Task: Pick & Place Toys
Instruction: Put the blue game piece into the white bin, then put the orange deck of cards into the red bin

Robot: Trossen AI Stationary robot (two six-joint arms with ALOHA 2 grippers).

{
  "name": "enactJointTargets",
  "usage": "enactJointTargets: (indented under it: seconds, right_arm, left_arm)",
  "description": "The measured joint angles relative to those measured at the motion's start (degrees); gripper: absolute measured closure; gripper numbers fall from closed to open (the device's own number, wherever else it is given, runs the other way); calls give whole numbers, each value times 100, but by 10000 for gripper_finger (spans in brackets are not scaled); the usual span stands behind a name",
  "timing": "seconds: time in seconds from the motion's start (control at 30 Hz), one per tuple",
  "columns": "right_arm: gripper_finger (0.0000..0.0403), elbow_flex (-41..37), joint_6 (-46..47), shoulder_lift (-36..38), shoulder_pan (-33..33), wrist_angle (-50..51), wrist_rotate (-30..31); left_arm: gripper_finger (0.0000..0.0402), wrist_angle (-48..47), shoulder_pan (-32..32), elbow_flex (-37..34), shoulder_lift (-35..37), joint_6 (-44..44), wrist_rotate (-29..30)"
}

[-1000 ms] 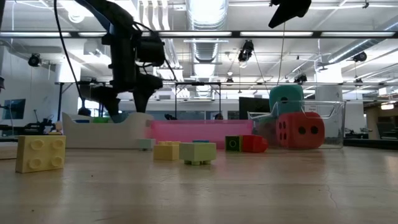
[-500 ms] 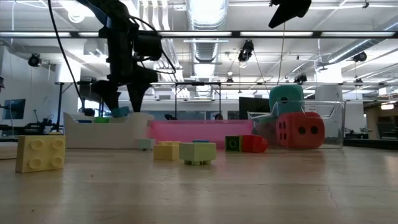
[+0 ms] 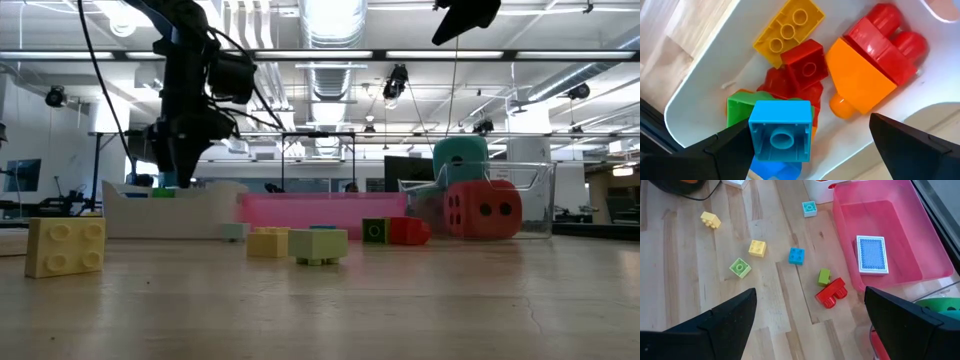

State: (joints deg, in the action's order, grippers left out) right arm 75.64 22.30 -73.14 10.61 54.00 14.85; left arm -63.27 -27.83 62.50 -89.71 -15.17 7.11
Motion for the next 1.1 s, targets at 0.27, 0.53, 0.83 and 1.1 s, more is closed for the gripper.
enactJointTargets:
  seconds: [0.27,0.53,0.83,1.1]
  right_arm:
    - [41,0,20,0,0,0,0]
    - [41,0,22,0,0,-3,0]
    - [41,0,20,0,-2,-6,2]
    - [41,0,19,0,-2,-7,2]
  left_arm:
    - [28,24,0,-49,0,41,0]
    - [28,225,2,-295,-2,-92,-22]
    - [28,516,7,-221,-3,-131,-67]
    - [28,127,13,-34,-2,-132,192]
